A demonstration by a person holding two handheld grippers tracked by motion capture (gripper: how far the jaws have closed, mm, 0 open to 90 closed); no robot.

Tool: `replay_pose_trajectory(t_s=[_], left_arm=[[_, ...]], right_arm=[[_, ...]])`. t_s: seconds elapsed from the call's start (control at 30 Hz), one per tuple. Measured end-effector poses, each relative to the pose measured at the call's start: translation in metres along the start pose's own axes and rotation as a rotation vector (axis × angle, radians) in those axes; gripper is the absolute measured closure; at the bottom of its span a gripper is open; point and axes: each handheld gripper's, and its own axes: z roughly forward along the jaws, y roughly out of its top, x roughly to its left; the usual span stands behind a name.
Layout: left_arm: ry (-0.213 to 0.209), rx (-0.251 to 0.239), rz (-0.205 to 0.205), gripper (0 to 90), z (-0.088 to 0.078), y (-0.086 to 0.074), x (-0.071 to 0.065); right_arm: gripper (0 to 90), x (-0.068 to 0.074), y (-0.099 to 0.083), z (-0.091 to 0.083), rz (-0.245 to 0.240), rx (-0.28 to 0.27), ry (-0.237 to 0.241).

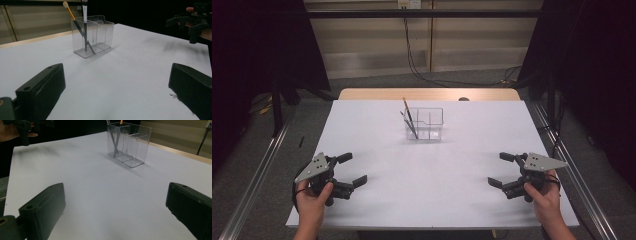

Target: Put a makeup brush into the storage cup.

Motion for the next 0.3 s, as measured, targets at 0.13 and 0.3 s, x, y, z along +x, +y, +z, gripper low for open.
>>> replay_pose_trajectory(t_s=[0.13, 0.3], left_arm=[[0.002, -0.002, 0.0, 0.7, -0.0011, -0.0005, 0.0005], [0.002, 0.004, 0.001, 0.7, -0.002, -0.0015, 0.0004]], right_arm=[[2.1, -0.0002, -0.0004, 0.0, -0.002, -0.001, -0.001], [2.0, -0.0005, -0.0004, 0.001, -0.003, 0.004, -0.001]])
